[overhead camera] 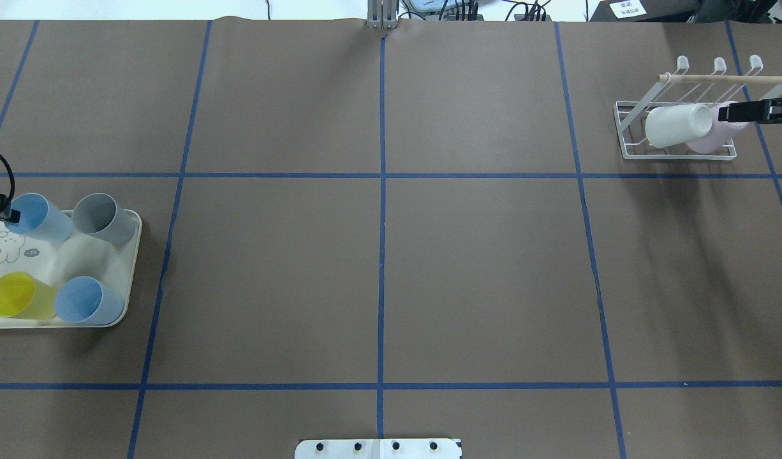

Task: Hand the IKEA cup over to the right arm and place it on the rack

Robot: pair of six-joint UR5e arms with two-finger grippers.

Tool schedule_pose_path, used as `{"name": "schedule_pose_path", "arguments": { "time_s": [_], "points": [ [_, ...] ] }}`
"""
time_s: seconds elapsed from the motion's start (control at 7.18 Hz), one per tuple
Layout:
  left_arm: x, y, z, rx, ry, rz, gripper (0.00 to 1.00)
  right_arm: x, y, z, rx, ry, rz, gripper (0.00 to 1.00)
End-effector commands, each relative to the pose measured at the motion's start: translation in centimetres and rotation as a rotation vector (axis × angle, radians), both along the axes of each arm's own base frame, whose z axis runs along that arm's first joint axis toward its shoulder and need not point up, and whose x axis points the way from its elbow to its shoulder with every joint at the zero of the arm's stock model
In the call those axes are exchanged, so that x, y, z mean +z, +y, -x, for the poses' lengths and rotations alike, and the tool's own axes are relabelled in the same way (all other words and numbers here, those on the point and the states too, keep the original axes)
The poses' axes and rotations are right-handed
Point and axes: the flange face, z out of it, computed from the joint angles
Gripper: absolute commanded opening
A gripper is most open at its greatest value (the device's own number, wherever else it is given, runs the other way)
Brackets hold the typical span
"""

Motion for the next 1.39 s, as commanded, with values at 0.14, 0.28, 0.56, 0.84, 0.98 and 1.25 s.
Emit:
{"name": "schedule_pose_path", "arguments": {
  "time_s": [0.14,0.28,0.56,0.84,0.98,1.25],
  "points": [
    [-3.8,-0.9,3.9,-0.047,0.078,-0.031,0.00,-1.1,0.2,1.5,-0.028,-0.019,-0.023,1.00],
    [-3.9,-1.0,4.7,-0.067,0.079,-0.029,0.00,-1.3,0.4,1.6,-0.038,-0.028,-0.026,1.00],
    [-6.0,-1.9,6.0,-0.126,0.140,0.023,0.00,-1.2,1.4,2.0,-0.100,-0.092,-0.066,1.00],
    [-12.7,-3.3,5.2,-0.249,0.257,0.135,0.00,-2.4,2.0,3.7,-0.151,-0.128,-0.113,1.00],
    [-17.4,-4.6,3.8,-0.290,0.348,0.218,0.00,-3.0,2.8,4.8,-0.175,-0.169,-0.168,1.00],
    [-24.2,-4.1,-0.2,-0.281,0.458,0.296,0.00,-6.8,4.4,8.2,-0.115,-0.477,-0.029,1.00]
  ]
}}
